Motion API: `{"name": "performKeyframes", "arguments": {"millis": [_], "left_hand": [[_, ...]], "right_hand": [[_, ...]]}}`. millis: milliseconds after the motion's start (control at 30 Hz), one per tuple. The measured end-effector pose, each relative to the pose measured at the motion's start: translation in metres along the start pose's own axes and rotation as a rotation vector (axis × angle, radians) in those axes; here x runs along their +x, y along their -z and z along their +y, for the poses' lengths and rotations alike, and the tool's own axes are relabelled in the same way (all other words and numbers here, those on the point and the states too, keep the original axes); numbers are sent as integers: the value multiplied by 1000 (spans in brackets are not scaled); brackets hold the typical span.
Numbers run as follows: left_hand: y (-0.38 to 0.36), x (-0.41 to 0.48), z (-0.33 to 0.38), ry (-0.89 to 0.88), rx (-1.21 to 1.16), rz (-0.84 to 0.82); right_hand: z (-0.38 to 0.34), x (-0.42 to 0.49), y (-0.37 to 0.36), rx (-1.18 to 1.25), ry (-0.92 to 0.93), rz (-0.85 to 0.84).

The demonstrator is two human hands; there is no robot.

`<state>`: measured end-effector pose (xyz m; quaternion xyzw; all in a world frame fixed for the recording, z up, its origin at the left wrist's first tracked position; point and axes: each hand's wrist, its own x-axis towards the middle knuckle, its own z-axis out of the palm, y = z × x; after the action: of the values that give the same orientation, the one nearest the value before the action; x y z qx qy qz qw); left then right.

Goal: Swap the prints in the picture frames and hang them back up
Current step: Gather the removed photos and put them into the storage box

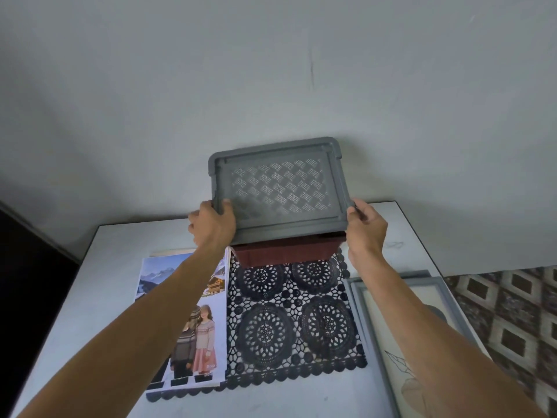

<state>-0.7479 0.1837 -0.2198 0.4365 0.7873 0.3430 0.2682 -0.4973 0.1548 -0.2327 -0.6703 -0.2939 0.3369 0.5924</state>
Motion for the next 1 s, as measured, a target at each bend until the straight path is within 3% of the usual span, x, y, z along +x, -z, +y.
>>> {"name": "performKeyframes", "arguments": {"millis": [233,400,667,833,1000], "left_hand": [[35,-43,-23,-98,-57,101],[52,-74,-57,-108,-23,47],[83,-118,-136,-72,261,-107],[96,-154,-195,-171,495,-134],[107,-187,-235,-272,710,-286]], "right_hand": [[1,-41,22,-121,39,-123],[13,-74,38,-493,217,-252],[57,-156,66,-739,254,-229],[97,-199,90,-936,283,-182],[119,-228,102,-1116,200,-217]]}}
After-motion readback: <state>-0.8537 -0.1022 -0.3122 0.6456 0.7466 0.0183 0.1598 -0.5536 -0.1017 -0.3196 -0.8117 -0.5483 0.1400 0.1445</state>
